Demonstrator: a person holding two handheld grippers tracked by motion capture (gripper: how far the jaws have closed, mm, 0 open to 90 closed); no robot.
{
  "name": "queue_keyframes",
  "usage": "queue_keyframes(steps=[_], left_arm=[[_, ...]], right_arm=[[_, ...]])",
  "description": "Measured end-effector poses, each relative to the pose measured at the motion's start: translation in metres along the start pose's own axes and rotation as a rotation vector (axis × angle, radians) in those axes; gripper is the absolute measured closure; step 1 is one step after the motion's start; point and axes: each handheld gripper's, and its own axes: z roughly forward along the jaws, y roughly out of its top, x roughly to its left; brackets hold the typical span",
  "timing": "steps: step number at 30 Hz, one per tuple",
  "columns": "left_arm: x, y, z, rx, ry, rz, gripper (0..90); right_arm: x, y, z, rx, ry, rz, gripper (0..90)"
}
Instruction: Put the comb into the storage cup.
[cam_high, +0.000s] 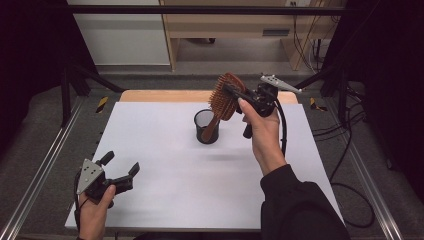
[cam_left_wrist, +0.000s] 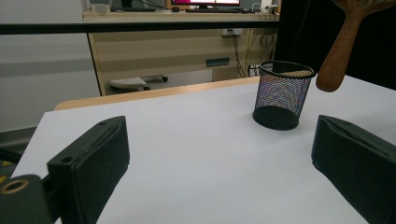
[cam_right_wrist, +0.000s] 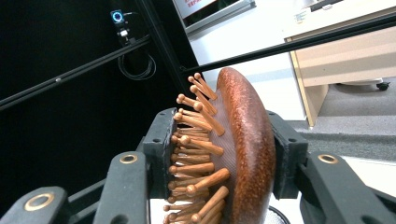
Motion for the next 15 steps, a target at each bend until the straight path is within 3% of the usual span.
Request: queue_keyframes(steps=[15], left_arm=[[0.000,0.000,-0.001,-0.007,-0.004,0.010,4.6]], right_arm=[[0.001,0.012,0.007,-0.012,-0.006,-0.002,51.6]])
